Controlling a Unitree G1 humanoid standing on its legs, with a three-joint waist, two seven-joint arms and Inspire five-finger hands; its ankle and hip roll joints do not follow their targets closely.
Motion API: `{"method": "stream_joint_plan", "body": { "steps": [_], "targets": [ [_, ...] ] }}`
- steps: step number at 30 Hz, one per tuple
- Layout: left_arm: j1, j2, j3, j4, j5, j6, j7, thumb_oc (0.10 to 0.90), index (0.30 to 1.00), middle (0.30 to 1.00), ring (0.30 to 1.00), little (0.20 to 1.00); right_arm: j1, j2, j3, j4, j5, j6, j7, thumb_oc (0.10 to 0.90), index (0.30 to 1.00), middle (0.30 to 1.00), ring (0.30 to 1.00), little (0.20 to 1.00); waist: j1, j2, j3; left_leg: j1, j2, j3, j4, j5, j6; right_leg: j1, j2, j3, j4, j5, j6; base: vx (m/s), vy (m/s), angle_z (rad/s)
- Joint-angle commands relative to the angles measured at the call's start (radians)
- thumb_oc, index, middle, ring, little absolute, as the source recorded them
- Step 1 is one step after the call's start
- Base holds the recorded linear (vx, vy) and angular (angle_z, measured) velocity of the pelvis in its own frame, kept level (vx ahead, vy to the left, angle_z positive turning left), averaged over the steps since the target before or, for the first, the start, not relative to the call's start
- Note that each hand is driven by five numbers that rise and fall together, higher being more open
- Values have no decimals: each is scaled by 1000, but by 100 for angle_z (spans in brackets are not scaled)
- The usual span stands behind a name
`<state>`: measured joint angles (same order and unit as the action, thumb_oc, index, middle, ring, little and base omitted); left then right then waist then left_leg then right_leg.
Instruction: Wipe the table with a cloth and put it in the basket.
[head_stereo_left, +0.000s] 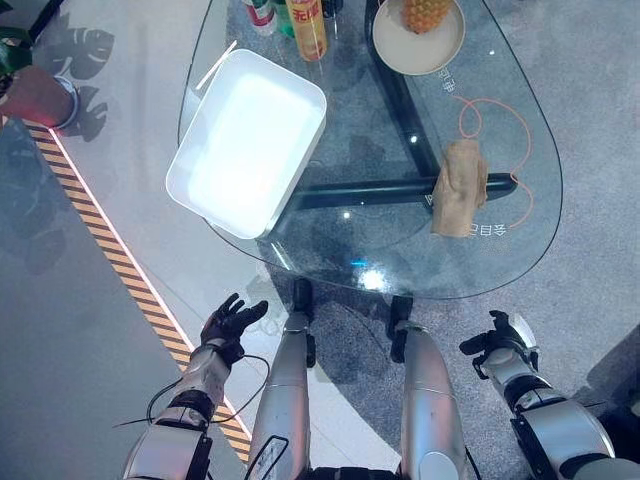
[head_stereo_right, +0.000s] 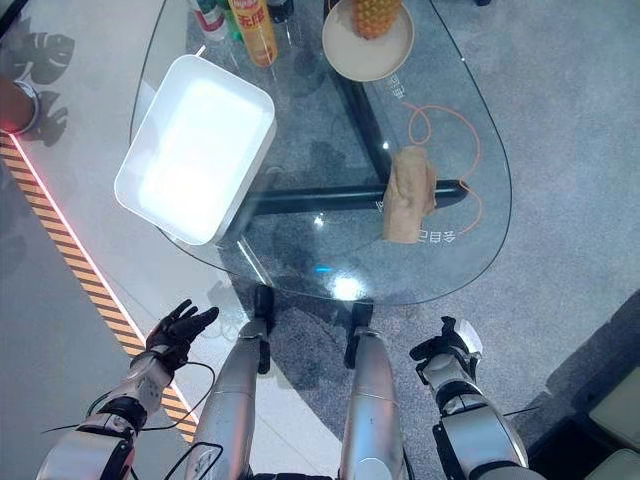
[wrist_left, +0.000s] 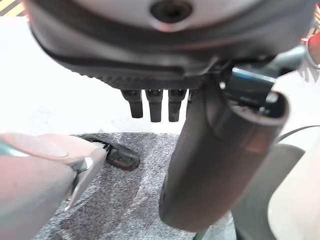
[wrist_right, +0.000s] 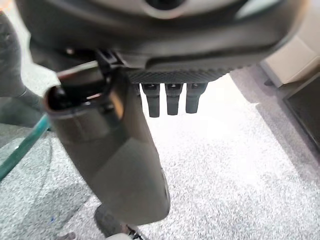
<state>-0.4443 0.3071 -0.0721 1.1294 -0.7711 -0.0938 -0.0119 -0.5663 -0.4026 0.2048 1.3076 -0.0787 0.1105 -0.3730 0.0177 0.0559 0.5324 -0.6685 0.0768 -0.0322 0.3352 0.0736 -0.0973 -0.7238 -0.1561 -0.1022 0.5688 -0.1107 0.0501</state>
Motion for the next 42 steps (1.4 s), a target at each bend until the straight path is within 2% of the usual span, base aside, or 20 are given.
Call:
{"method": "stream_joint_plan", "body": {
  "steps": [1,11,13,16,17,19,22,24,26,28,36,42],
  "targets": [
    [29,67,2,12,-17,-27,6,800,900,900,900,900,70,-49,0,1,20,4,-52,800,900,900,900,900,0,-23,-12,-38,-70,25,183,-142,68,4,56,22,-43,40,-12,0,0,0],
    [41,70,1,24,-10,-38,-12,800,900,900,900,900,75,-58,-14,10,75,-30,-61,800,900,900,900,900,-2,-20,-12,-33,-68,32,183,-145,62,11,50,12,-46,37,-18,0,0,0],
    [41,70,1,26,-5,-38,-15,800,900,900,900,900,71,-67,-35,16,177,-45,-52,800,900,900,900,900,-1,-19,-12,-28,-68,34,178,-145,61,16,49,10,-49,36,-18,0,0,0],
    [43,75,1,31,5,-35,-20,800,900,900,900,900,61,-104,-121,19,385,-125,-22,800,900,900,900,900,2,-21,-12,-19,-67,33,177,-148,61,26,49,5,-48,33,-18,0,0,0],
    [44,76,1,32,5,-35,-20,800,900,900,900,900,59,-106,-129,18,386,-124,-16,800,900,900,900,900,2,-21,-12,-18,-67,34,177,-148,61,27,49,5,-48,33,-18,0,0,0],
    [48,87,0,23,0,-29,-24,800,900,900,900,900,41,-136,-183,-14,498,-179,-34,800,900,900,900,900,5,-23,-12,-9,-65,36,172,-149,61,37,49,2,-51,35,-16,0,0,0],
    [58,92,-2,14,0,-30,-22,800,900,900,900,900,28,-150,-217,-54,546,-222,-74,800,900,900,900,900,5,-26,-12,3,-64,38,159,-147,62,46,51,2,-59,40,-13,0,0,0],
    [65,95,-2,3,-3,-32,-22,800,900,900,900,900,19,-160,-236,-97,566,-252,-115,800,900,900,900,900,5,-28,-12,12,-64,40,148,-144,62,52,53,2,-64,43,-11,0,0,0],
    [75,97,-7,-9,-12,-39,-19,800,900,900,900,900,19,-163,-258,-189,570,-303,-204,800,900,900,900,900,2,-32,-12,24,-66,43,131,-141,64,64,54,-2,-80,49,-9,0,0,0],
    [76,101,-7,-14,-21,-42,-15,800,900,900,900,900,15,-169,-266,-262,550,-326,-273,800,900,900,900,900,-2,-36,-12,26,-68,45,124,-140,64,67,53,-4,-92,55,-7,0,0,0],
    [55,110,-35,-14,-59,-48,-12,800,900,900,900,900,-72,-233,-235,-418,466,-353,-450,800,900,900,900,900,-9,-35,-12,4,-72,46,117,-137,67,43,53,-4,-99,59,-9,-33,24,1],
    [48,107,-50,-11,-80,-52,-6,800,900,900,900,900,-97,-241,-228,-457,457,-388,-513,800,900,900,900,900,-12,-33,-12,8,-76,44,104,-135,66,47,56,-6,-105,57,-8,-3,12,0]
  ]
}}
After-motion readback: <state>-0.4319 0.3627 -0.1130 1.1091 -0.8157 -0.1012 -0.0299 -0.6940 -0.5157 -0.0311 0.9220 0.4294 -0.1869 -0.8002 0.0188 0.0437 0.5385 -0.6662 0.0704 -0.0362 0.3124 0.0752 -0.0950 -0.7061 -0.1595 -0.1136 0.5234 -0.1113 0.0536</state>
